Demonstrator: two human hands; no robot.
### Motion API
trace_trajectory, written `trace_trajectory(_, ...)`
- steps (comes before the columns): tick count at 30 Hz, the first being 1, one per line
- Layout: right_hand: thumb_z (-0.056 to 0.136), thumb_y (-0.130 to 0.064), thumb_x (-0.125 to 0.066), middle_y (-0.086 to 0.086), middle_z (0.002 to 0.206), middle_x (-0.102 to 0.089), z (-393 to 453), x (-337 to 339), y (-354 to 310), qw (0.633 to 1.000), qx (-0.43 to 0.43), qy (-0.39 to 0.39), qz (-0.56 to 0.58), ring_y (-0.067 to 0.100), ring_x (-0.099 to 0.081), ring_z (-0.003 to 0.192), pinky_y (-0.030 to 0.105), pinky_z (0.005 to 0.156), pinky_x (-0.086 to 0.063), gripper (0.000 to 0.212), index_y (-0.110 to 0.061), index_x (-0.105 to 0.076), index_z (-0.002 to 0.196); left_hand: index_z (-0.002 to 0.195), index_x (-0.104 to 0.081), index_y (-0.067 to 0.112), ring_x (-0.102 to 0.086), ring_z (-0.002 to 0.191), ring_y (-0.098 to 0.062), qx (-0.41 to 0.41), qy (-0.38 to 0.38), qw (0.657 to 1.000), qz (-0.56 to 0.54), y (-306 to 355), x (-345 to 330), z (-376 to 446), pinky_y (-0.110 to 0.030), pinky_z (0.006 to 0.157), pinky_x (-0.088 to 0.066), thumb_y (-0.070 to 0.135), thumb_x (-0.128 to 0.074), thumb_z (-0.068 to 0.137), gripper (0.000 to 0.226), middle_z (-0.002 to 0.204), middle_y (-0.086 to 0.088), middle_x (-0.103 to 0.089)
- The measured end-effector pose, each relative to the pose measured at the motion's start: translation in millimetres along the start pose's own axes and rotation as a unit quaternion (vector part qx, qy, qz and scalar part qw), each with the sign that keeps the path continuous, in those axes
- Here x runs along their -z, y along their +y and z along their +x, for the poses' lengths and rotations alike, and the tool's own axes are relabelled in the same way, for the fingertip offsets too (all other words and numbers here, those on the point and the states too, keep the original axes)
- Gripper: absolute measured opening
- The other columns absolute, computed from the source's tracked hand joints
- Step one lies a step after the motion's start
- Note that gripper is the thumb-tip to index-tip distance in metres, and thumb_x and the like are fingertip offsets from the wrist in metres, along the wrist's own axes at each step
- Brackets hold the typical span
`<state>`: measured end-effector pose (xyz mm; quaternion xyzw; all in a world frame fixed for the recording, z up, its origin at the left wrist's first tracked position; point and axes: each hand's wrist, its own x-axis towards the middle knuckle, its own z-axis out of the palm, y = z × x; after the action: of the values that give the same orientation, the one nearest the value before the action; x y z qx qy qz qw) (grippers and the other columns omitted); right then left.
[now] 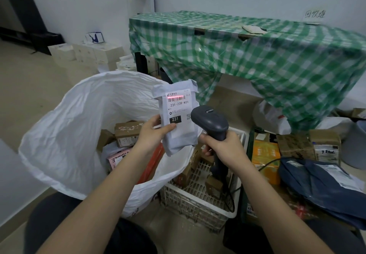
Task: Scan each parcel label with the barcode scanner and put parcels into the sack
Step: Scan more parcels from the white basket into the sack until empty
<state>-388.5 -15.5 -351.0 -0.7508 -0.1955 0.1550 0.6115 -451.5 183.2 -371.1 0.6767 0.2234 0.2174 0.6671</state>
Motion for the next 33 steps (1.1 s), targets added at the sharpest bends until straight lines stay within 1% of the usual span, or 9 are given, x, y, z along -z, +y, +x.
trace_trajectory(5, 0.085, -0.012, -0.073, 0.011, 0.073, -0.069, 14, -9, 8, 0.997, -0.014, 0.022, 0.073, 0.019, -0.066, 0.065, 0.03, 0.061, -0.054, 0.01, -0.003, -0.069, 0.09, 0.12, -0.061, 0.026, -0.063, 0.098, -0.002, -0.051, 0.076, 0.996, 0.005, 3, 35, -5, -0.022, 0.076, -0.053, 0.015, -0.069, 0.086, 0.037, 0.112, 0.011, -0.067)
trace_trajectory(8, 0.084, -0.012, -0.073, 0.011, 0.071, -0.068, 24, -15, 18, 0.994, -0.037, 0.048, 0.089, 0.02, -0.064, 0.064, 0.032, 0.062, -0.052, 0.015, -0.001, -0.069, 0.093, 0.112, -0.059, 0.023, -0.061, 0.088, 0.009, -0.08, 0.144, 0.981, 0.1, 0, 70, 4, -0.012, 0.07, -0.049, 0.017, -0.07, 0.086, 0.028, 0.102, 0.015, -0.065)
trace_trajectory(11, 0.083, -0.012, -0.074, 0.01, 0.072, -0.069, 30, -17, 25, 0.994, -0.056, 0.049, 0.081, 0.021, -0.063, 0.066, 0.039, 0.07, -0.054, 0.009, -0.006, -0.07, 0.088, 0.125, -0.054, 0.004, -0.052, 0.118, -0.025, -0.041, 0.174, 0.922, 0.343, -11, 99, 25, -0.032, 0.093, -0.041, 0.024, -0.069, 0.087, 0.045, 0.126, -0.012, -0.056)
trace_trajectory(13, 0.083, -0.012, -0.074, 0.008, 0.074, -0.068, 31, -13, 32, 0.995, -0.061, 0.047, 0.058, 0.022, -0.064, 0.068, 0.039, 0.071, -0.054, 0.007, -0.012, -0.068, 0.08, 0.135, -0.046, 0.001, -0.04, 0.129, -0.036, 0.005, 0.175, 0.899, 0.402, -17, 102, 33, -0.04, 0.103, -0.032, 0.022, -0.068, 0.088, 0.057, 0.14, -0.022, -0.043)
trace_trajectory(18, 0.084, -0.013, -0.074, 0.008, 0.073, -0.07, 28, 19, 67, 0.988, -0.122, 0.086, 0.044, 0.017, -0.067, 0.063, 0.022, 0.052, -0.053, 0.016, -0.007, -0.067, 0.097, 0.133, -0.054, 0.014, -0.043, 0.13, -0.022, -0.091, 0.071, 0.935, 0.334, -14, 35, 27, -0.036, 0.108, -0.035, 0.023, -0.064, 0.091, 0.044, 0.138, -0.007, -0.05)
trace_trajectory(21, 0.084, -0.011, -0.074, 0.009, 0.074, -0.07, 20, 47, 93, 0.979, -0.163, 0.115, 0.045, 0.016, -0.068, 0.061, 0.024, 0.051, -0.051, 0.014, -0.007, -0.066, 0.095, 0.125, -0.059, 0.021, -0.048, 0.122, -0.012, -0.106, -0.024, 0.949, 0.295, -26, -21, 13, -0.029, 0.103, -0.038, 0.027, -0.064, 0.091, 0.035, 0.132, 0.003, -0.054)
trace_trajectory(25, 0.084, -0.008, -0.072, 0.007, 0.071, -0.069, 11, 80, 122, 0.97, -0.191, 0.145, 0.038, 0.025, -0.066, 0.069, 0.032, 0.061, -0.051, 0.007, -0.008, -0.066, 0.082, 0.122, -0.059, 0.02, -0.05, 0.112, -0.005, -0.094, -0.145, 0.954, 0.244, -46, -94, -1, -0.007, 0.089, -0.039, 0.021, -0.062, 0.093, 0.029, 0.118, 0.009, -0.052)
trace_trajectory(29, 0.083, -0.008, -0.074, 0.002, 0.074, -0.069, 14, 99, 146, 0.965, -0.199, 0.167, 0.04, 0.014, -0.07, 0.066, 0.029, 0.061, -0.055, 0.011, -0.014, -0.066, 0.079, 0.125, -0.058, 0.017, -0.054, 0.118, -0.014, -0.029, -0.214, 0.953, 0.211, -78, -154, 4, -0.03, 0.102, -0.044, 0.02, -0.064, 0.091, 0.034, 0.124, 0.0, -0.06)
trace_trajectory(33, 0.084, -0.009, -0.072, 0.006, 0.08, -0.067, 27, 102, 169, 0.958, -0.22, 0.178, 0.044, 0.013, -0.068, 0.067, 0.027, 0.059, -0.055, 0.011, -0.015, -0.063, 0.081, 0.133, -0.05, 0.011, -0.053, 0.12, -0.022, 0.067, -0.211, 0.945, 0.239, -128, -186, 29, -0.035, 0.103, -0.043, 0.021, -0.065, 0.091, 0.046, 0.131, -0.008, -0.056)
